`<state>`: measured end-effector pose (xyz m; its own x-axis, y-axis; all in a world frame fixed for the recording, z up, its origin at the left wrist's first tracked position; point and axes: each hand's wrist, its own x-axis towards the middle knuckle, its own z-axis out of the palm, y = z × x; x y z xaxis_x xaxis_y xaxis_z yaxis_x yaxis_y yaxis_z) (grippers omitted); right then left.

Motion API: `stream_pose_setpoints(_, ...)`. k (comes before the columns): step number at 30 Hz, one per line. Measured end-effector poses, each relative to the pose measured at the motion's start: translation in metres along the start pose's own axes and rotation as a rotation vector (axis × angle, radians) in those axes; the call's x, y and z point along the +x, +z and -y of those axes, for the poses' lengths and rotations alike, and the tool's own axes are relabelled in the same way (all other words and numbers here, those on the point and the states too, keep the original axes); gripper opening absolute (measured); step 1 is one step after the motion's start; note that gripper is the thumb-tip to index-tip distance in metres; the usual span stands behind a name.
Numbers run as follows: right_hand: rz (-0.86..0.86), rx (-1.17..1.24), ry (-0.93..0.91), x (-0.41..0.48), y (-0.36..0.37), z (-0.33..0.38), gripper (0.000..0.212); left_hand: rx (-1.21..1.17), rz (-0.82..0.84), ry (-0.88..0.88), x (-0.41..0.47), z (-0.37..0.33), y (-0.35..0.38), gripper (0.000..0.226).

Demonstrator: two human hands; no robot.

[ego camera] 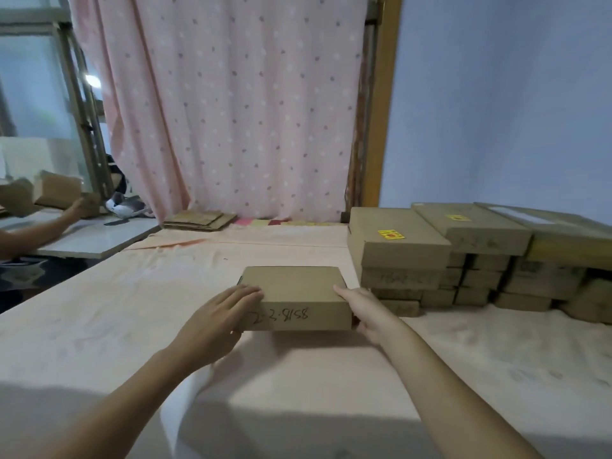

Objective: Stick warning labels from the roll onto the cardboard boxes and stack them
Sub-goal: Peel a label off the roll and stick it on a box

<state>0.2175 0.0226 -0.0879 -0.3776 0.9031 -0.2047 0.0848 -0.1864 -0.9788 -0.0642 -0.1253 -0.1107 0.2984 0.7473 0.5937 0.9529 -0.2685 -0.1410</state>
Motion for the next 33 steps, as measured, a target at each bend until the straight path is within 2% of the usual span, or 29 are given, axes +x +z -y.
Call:
stream_pose_setpoints(2,0.001,0.011,-0.007,-0.001,-0.004,-0.008,0.027,-0.074,0.082,-0.060,-0.004,-0.002,0.008,0.082)
stream_pose_setpoints(4,-0.011,-0.002,-0.004,-0.003,-0.004,-0.015,0.030,-0.161,0.098,-0.125,-0.006,-0.001,0.013,0.080)
stream_pose_setpoints(8,-0.029,0.000,0.004,-0.001,-0.004,-0.025,0.034,-0.230,0.118,-0.196,-0.008,0.000,0.016,0.074)
stream_pose_setpoints(11,-0.020,-0.028,0.005,-0.003,-0.004,-0.022,0.046,-0.350,0.117,-0.277,-0.008,-0.003,0.012,0.075)
stream_pose_setpoints(14,-0.036,-0.023,0.007,-0.006,-0.004,-0.013,0.042,-0.482,0.072,-0.397,-0.002,-0.001,0.004,0.075)
stream_pose_setpoints(21,-0.057,-0.005,0.032,-0.003,0.006,-0.028,0.038,-0.358,0.173,-0.321,-0.001,0.006,0.007,0.066)
stream_pose_setpoints(23,-0.054,-0.107,0.023,-0.006,0.006,-0.034,0.047,-0.355,0.195,-0.325,-0.004,0.004,0.010,0.061)
stream_pose_setpoints(25,-0.081,-0.274,-0.036,-0.008,0.005,-0.034,0.043,-0.343,0.207,-0.332,-0.007,0.003,0.013,0.055)
stream_pose_setpoints(29,-0.208,-0.643,-0.168,-0.018,0.011,-0.024,0.011,-0.407,0.192,-0.356,-0.008,0.001,0.009,0.053)
stream_pose_setpoints(31,-0.276,-0.758,-0.194,-0.017,0.015,-0.021,0.021,-0.309,0.092,-0.440,-0.010,-0.002,0.005,0.042)
stream_pose_setpoints(33,-0.352,-0.879,-0.233,-0.019,0.022,-0.018,0.034,-0.087,0.027,-0.591,-0.013,-0.004,-0.002,0.031)
